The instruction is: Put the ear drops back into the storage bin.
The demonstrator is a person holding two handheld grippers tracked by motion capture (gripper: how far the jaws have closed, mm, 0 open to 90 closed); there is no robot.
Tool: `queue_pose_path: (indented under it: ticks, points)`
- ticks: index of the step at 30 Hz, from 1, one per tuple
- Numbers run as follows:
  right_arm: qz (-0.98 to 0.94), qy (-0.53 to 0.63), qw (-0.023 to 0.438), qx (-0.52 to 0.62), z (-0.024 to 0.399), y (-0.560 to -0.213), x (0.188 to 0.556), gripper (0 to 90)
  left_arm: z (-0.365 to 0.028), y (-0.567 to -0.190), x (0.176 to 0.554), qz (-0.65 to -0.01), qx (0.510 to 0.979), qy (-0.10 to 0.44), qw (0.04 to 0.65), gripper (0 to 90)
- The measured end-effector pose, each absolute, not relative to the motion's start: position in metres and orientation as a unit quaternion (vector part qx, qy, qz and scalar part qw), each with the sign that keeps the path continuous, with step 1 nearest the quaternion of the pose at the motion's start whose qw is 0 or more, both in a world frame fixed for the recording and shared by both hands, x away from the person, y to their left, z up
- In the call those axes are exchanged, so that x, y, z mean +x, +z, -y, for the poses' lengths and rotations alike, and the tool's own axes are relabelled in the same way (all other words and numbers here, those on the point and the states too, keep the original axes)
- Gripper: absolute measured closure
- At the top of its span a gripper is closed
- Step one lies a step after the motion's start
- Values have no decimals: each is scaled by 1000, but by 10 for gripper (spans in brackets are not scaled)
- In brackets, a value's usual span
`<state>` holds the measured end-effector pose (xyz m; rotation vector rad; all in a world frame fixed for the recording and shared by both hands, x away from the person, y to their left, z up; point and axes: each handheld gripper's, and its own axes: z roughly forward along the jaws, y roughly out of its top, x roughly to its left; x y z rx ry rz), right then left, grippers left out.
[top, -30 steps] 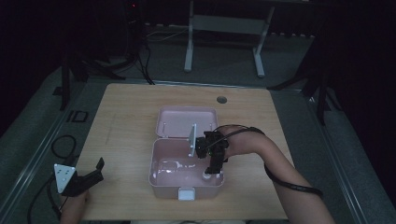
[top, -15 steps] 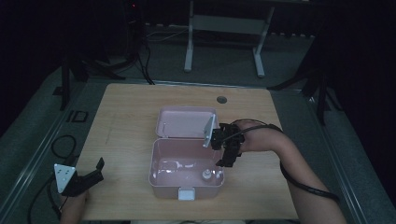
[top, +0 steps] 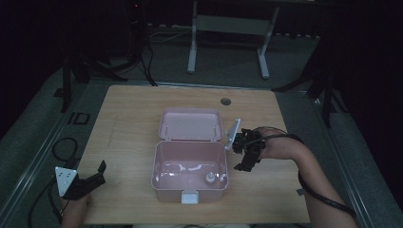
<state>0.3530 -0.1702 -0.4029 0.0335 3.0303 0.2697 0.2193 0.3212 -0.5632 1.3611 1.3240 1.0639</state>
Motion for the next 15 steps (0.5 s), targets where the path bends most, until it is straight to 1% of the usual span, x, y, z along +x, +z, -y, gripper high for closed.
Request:
queue_pose_path:
  ticks: [7,15]
  points:
    - [-992,101,46,52,194,-430,359,182,-321,-563,219,-538,555,434,462,5]
    - [-983,133,69,105,221,-460,361,182,-321,-563,219,-538,555,434,462,4]
